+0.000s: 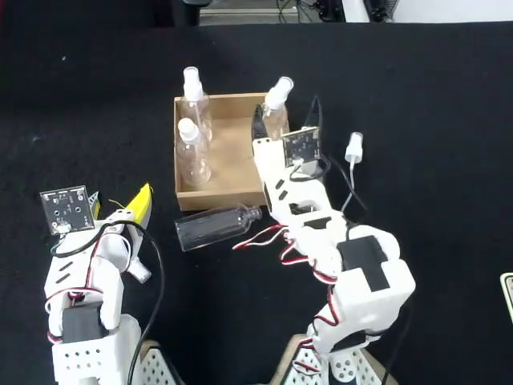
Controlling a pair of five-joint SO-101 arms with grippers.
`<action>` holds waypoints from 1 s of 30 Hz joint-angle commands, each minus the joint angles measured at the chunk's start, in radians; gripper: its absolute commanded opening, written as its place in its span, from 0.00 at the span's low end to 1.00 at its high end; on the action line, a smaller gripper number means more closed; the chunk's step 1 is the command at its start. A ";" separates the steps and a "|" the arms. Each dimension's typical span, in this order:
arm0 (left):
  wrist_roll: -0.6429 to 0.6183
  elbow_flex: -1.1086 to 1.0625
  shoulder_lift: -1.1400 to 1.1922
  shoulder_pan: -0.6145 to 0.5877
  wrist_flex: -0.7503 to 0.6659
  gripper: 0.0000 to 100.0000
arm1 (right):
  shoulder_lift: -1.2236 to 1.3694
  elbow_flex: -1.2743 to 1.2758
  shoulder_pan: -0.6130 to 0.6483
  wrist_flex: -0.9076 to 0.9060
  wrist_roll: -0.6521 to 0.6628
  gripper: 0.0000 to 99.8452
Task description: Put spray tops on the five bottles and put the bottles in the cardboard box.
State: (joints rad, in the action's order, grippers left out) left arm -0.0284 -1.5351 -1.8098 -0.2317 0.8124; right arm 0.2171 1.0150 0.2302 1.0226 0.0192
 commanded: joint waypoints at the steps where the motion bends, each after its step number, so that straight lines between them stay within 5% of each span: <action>1: -0.006 0.012 -0.012 0.013 -0.014 0.29 | -0.104 0.012 0.015 -0.005 -0.008 0.36; 12: -0.006 0.012 -0.012 0.013 -0.014 0.29 | -0.294 0.151 0.011 -0.038 -0.008 0.36; 18: -0.006 0.012 -0.012 0.010 -0.014 0.29 | -0.456 0.166 0.009 -0.356 -0.014 0.36; 23: -0.006 0.012 -0.012 0.007 -0.014 0.29 | -0.642 0.166 -0.020 -0.606 -0.213 0.35; 27: -0.006 0.012 -0.012 0.005 -0.014 0.29 | -0.797 0.157 -0.051 -0.878 -0.299 0.21; 30: -0.006 0.012 -0.012 0.005 -0.014 0.29 | -0.888 0.111 -0.046 -1.082 -0.141 0.05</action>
State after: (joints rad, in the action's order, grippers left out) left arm -0.0284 -1.5351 -1.8098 -0.2317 0.8124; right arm -0.5577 1.1853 0.1995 0.1312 -0.2340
